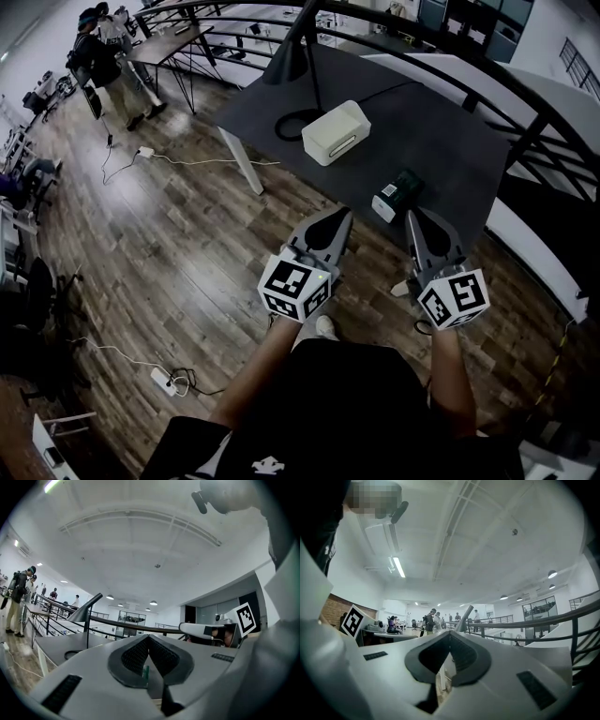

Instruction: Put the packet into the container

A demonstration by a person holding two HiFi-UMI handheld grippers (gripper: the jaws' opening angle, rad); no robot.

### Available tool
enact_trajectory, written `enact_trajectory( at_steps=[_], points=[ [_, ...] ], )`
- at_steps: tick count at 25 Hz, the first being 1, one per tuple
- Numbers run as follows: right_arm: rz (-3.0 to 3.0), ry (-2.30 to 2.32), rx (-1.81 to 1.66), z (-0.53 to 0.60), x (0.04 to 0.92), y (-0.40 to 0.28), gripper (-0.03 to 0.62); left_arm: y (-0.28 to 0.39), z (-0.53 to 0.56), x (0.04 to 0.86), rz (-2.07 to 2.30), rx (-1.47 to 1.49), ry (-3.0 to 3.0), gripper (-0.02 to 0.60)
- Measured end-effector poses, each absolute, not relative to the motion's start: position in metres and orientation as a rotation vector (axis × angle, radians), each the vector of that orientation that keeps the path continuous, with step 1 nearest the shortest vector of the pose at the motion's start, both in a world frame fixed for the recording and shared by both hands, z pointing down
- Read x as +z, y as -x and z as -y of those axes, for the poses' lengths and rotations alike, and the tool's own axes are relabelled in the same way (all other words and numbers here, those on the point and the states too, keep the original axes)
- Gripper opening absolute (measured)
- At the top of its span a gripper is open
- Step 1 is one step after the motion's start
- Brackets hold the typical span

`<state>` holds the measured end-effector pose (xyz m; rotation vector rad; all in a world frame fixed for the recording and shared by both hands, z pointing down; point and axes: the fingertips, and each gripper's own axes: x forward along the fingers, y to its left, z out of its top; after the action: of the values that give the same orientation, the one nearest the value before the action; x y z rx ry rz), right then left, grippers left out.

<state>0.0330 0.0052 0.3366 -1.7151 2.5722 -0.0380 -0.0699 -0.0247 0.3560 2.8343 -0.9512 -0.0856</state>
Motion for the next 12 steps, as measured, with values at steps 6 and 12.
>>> enact_trajectory(
  at_steps=[6,12],
  points=[
    [-2.573,1.768,-0.049,0.015,0.345,-0.035,0.005,0.071,0.046,0.371,0.924,-0.077,-2.808,0.006],
    [-2.561,1.806,-0.072,0.033,0.352,-0.050,0.005,0.055,0.062,0.384,0.881,-0.026,-2.800,0.006]
  ],
)
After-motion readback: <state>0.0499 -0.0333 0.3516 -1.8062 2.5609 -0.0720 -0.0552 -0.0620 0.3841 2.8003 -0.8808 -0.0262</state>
